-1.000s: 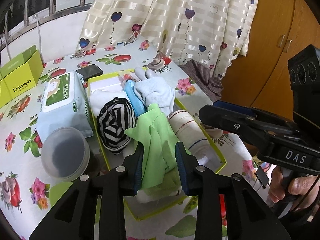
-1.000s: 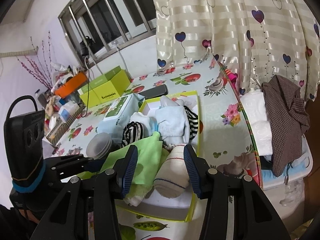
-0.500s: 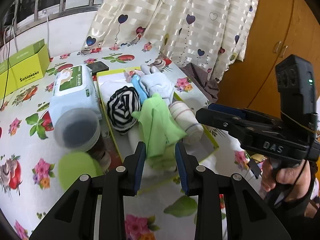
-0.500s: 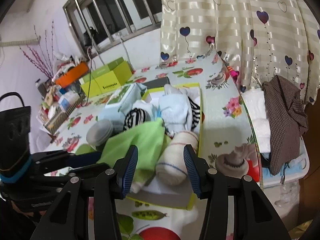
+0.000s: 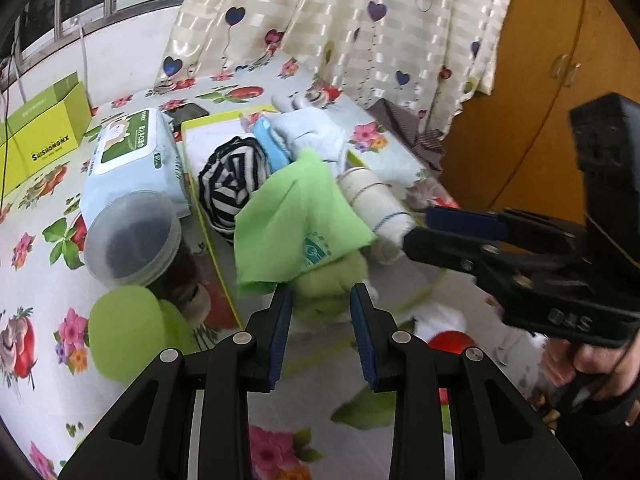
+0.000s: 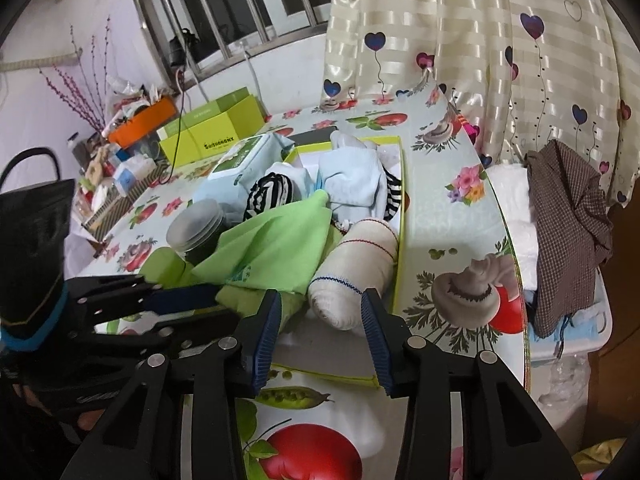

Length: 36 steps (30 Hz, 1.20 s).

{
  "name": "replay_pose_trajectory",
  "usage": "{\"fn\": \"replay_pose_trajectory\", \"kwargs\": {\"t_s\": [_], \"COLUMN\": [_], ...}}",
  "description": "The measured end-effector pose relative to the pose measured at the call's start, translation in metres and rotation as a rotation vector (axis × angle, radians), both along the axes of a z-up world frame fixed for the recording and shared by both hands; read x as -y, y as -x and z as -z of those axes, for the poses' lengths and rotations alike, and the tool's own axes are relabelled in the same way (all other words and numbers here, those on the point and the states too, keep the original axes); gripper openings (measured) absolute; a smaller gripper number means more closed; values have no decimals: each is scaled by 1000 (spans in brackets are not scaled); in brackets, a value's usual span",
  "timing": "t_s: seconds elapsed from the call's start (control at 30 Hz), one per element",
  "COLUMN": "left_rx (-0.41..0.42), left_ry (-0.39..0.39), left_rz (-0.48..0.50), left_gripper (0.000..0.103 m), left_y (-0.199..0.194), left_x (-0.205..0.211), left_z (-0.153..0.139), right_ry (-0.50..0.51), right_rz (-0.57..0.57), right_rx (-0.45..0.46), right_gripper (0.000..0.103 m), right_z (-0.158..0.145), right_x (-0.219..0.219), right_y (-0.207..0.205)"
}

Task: Organize soft objects
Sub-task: 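Withdraw both grippers from the tray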

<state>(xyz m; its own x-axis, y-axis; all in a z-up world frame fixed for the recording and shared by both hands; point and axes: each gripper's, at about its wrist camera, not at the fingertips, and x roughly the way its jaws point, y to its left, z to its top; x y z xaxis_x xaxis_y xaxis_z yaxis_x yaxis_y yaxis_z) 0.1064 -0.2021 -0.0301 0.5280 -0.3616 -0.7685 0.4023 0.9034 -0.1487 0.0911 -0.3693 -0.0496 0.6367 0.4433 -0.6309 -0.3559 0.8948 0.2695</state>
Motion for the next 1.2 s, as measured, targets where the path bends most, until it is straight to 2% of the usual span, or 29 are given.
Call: {"fn": "replay_pose_trajectory", "kwargs": {"t_s": [0.3, 0.53, 0.67, 0.77, 1.2], "left_rx": [23, -5, -31, -29, -46], "left_ry": [-16, 8, -9, -9, 6], "left_rz": [-20, -30, -34, -34, -11], "left_gripper": [32, 32, 32, 32, 32], "left_y": [-9, -6, -4, 0, 31], "left_x": [5, -4, -5, -6, -14], "left_z": [1, 3, 12, 11, 12], "right_ry": [9, 40, 77, 122, 157], "right_rz": [-6, -21, -28, -33, -76], "right_rx": [-22, -66, -71, -80, -123], "right_gripper": [40, 41, 41, 41, 41], "right_z": [7, 17, 20, 21, 25], "right_x": [-3, -7, -14, -21, -32], "right_y": [-3, -7, -7, -6, 16]}}
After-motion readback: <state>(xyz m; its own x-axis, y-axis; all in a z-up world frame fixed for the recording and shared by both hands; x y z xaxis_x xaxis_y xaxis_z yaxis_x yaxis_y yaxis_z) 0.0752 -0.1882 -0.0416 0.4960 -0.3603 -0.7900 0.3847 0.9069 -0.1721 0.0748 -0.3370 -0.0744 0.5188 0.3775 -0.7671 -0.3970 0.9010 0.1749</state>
